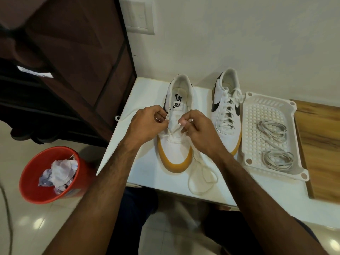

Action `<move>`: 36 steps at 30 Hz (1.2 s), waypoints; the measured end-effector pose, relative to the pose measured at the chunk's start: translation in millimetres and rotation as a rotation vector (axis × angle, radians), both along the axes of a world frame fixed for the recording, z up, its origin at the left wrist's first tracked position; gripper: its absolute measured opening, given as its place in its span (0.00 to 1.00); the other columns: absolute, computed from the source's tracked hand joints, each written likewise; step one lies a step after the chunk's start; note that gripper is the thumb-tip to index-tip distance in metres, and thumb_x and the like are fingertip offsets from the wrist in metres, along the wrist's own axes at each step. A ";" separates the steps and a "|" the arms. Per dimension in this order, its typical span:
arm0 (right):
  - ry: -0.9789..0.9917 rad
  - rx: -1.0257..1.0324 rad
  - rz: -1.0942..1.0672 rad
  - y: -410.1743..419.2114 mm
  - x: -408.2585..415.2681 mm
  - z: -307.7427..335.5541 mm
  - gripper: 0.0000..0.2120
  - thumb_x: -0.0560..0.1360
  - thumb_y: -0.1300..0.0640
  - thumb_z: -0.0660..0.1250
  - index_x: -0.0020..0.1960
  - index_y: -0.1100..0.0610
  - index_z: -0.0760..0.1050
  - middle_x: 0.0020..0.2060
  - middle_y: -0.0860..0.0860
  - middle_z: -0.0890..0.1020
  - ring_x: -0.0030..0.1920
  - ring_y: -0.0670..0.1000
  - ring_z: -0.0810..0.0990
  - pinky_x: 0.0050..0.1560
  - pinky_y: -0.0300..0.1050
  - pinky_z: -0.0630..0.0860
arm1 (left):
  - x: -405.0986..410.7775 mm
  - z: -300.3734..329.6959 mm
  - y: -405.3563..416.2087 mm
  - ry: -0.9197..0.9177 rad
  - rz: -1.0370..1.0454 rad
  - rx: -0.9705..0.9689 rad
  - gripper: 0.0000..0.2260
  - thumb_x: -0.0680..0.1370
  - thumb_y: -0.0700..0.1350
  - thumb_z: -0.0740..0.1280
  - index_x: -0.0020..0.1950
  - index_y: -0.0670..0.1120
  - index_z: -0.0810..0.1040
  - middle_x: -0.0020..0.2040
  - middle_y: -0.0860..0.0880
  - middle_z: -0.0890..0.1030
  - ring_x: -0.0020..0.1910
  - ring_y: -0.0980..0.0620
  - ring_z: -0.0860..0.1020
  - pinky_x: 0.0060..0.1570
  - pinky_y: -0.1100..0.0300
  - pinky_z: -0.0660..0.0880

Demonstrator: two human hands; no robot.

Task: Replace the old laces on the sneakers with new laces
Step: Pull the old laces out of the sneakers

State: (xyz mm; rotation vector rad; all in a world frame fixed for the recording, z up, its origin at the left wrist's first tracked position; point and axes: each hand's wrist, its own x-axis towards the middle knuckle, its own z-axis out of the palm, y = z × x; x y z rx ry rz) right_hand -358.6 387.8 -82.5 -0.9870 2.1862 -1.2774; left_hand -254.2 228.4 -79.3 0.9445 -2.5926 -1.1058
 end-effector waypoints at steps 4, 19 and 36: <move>-0.543 -0.194 -0.008 11.3 -7.8 4.9 0.09 0.85 0.64 0.58 0.50 0.64 0.75 0.45 0.54 0.84 0.43 0.49 0.81 0.44 0.39 0.77 | 0.9 -1.1 -1.8 0.008 0.001 0.019 0.07 0.75 0.50 0.75 0.50 0.53 0.79 0.40 0.60 0.80 0.42 0.58 0.80 0.51 0.54 0.81; 0.432 0.263 0.226 0.3 -2.1 5.6 0.07 0.77 0.50 0.72 0.53 0.46 0.85 0.38 0.45 0.75 0.46 0.50 0.76 0.53 0.55 0.73 | -0.8 -3.2 -0.4 0.024 0.006 0.013 0.08 0.74 0.52 0.76 0.50 0.52 0.81 0.41 0.59 0.82 0.42 0.59 0.81 0.50 0.57 0.80; 0.284 -0.027 -0.184 16.4 -20.0 10.2 0.06 0.77 0.58 0.66 0.50 0.48 0.76 0.51 0.46 0.72 0.51 0.45 0.76 0.54 0.54 0.78 | -1.0 -7.8 -2.8 0.017 -0.012 0.003 0.08 0.74 0.52 0.76 0.50 0.52 0.81 0.41 0.60 0.82 0.42 0.60 0.81 0.43 0.65 0.76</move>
